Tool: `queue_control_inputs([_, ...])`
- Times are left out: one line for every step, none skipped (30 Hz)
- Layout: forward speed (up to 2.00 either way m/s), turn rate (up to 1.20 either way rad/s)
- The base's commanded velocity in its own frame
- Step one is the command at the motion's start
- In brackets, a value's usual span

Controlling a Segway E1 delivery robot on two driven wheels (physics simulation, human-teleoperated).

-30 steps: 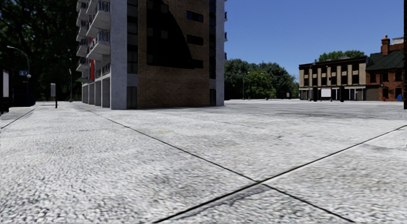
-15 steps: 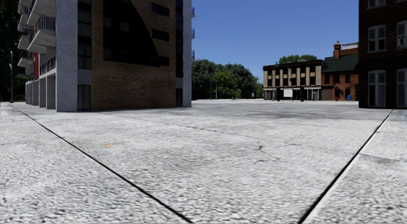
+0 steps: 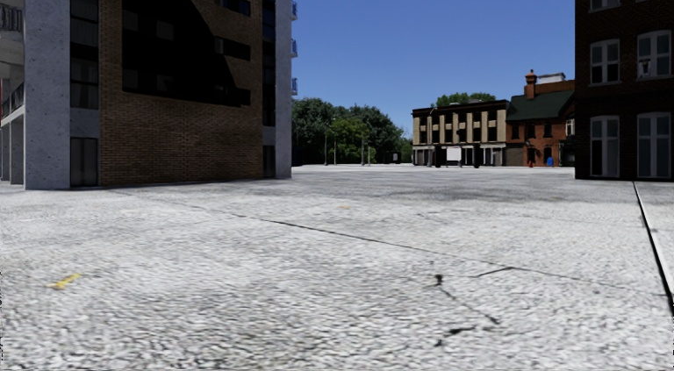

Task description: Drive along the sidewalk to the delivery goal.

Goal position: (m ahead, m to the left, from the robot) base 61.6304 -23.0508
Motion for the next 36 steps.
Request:
queue_control_inputs([2.0,0.0])
queue_control_inputs([2.0,0.0])
queue_control_inputs([2.0,0.0])
queue_control_inputs([2.0,0.0])
queue_control_inputs([2.0,0.0])
queue_control_inputs([2.0,0.0])
queue_control_inputs([2.0,0.0])
queue_control_inputs([2.0,0.0])
queue_control_inputs([2.0,0.0])
queue_control_inputs([2.0,0.0])
queue_control_inputs([2.0,0.0])
queue_control_inputs([2.0,0.0])
queue_control_inputs([2.0,0.0])
queue_control_inputs([2.0,0.0])
queue_control_inputs([2.0,0.0])
queue_control_inputs([2.0,0.0])
queue_control_inputs([2.0,0.0])
queue_control_inputs([2.0,0.0])
queue_control_inputs([2.0,0.0])
queue_control_inputs([2.0,0.0])
queue_control_inputs([2.0,0.0])
queue_control_inputs([2.0,0.0])
queue_control_inputs([2.0,0.0])
queue_control_inputs([2.0,0.0])
queue_control_inputs([2.0,0.0])
queue_control_inputs([2.0,0.0])
queue_control_inputs([2.0,0.0])
queue_control_inputs([2.0,0.0])
queue_control_inputs([2.0,0.0])
queue_control_inputs([2.0,0.0])
queue_control_inputs([2.0,0.0])
queue_control_inputs([2.0,0.0])
queue_control_inputs([2.0,0.0])
queue_control_inputs([2.0,0.0])
queue_control_inputs([2.0,0.0])
queue_control_inputs([2.0,0.0])
